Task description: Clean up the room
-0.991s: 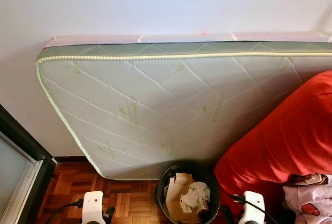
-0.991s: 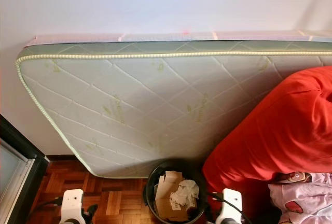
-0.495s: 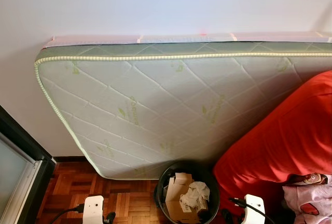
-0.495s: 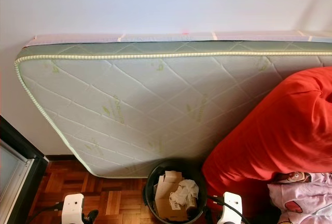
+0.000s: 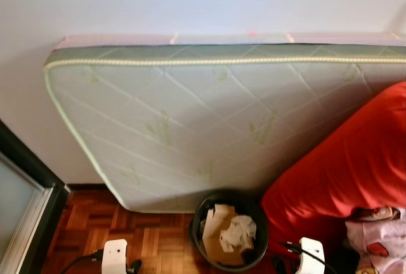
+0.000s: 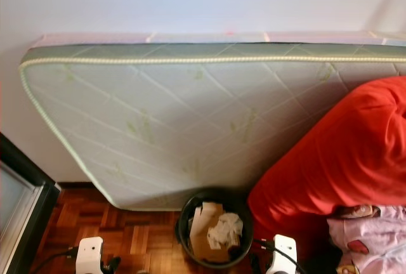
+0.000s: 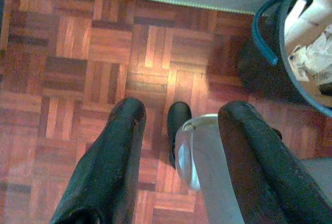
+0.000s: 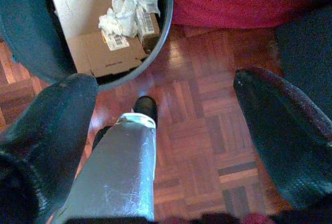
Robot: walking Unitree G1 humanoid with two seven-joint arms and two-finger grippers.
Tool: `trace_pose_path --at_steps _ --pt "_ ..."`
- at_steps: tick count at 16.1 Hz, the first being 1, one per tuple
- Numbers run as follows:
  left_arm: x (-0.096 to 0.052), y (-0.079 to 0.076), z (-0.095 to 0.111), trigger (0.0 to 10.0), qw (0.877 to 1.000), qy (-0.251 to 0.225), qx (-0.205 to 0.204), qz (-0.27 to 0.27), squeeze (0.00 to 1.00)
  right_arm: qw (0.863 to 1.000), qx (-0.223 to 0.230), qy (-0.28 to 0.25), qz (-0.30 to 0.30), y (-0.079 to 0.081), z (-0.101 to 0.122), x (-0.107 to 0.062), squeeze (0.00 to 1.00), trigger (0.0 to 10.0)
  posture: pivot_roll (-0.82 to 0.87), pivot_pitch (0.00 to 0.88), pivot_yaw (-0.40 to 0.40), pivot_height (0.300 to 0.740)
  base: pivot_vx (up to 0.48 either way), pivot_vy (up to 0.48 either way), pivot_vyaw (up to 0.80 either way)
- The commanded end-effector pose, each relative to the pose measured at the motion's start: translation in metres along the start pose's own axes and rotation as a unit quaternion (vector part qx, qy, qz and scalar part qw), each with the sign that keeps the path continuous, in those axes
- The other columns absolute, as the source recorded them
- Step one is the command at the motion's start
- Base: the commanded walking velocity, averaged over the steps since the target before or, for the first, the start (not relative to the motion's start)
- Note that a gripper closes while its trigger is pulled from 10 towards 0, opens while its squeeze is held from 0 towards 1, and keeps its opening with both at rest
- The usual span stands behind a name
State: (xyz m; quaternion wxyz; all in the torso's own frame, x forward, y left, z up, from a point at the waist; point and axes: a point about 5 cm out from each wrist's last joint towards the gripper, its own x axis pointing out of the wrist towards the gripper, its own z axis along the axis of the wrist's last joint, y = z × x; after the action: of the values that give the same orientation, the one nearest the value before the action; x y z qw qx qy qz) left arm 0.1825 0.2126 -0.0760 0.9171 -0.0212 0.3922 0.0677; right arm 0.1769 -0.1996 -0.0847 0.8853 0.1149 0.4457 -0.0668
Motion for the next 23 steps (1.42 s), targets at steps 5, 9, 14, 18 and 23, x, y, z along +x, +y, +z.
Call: trace_pose_path --at_steps 5,9,14,18,23 --pt "-0.0030 -0.0005 -0.0120 10.0 1.000 0.023 0.002 -0.002 0.00 1.000 0.001 0.012 -0.005 -0.0034 -0.0061 -0.0015 0.00 10.0 0.11 0.131 -0.054 0.720 -0.272 0.000 0.00" --pt "-0.0035 -0.0001 -0.0132 10.0 1.000 0.025 0.002 -0.001 0.00 1.000 0.000 0.014 -0.003 -0.0032 -0.0066 -0.0015 0.00 10.0 0.11 0.136 -0.054 0.720 -0.274 0.000 0.00" --pt "-0.0039 0.0002 -0.0146 10.0 1.000 0.028 0.001 -0.001 0.00 1.000 0.002 0.012 -0.001 -0.0034 -0.0059 -0.0015 0.00 10.0 0.11 0.139 -0.057 0.720 -0.273 0.000 0.00" --pt "-0.0040 -0.0006 -0.0153 10.0 1.000 0.028 -0.001 0.002 0.00 1.000 0.002 0.012 -0.002 -0.0047 -0.0056 -0.0017 0.00 10.0 0.12 0.142 -0.065 0.720 -0.271 0.000 0.00" --pt "-0.0040 -0.0012 -0.0159 10.0 1.000 0.030 -0.001 0.004 0.00 1.000 0.004 0.011 -0.001 -0.0056 -0.0052 -0.0018 0.00 10.0 0.12 0.143 -0.068 0.720 0.000 0.000 0.00"
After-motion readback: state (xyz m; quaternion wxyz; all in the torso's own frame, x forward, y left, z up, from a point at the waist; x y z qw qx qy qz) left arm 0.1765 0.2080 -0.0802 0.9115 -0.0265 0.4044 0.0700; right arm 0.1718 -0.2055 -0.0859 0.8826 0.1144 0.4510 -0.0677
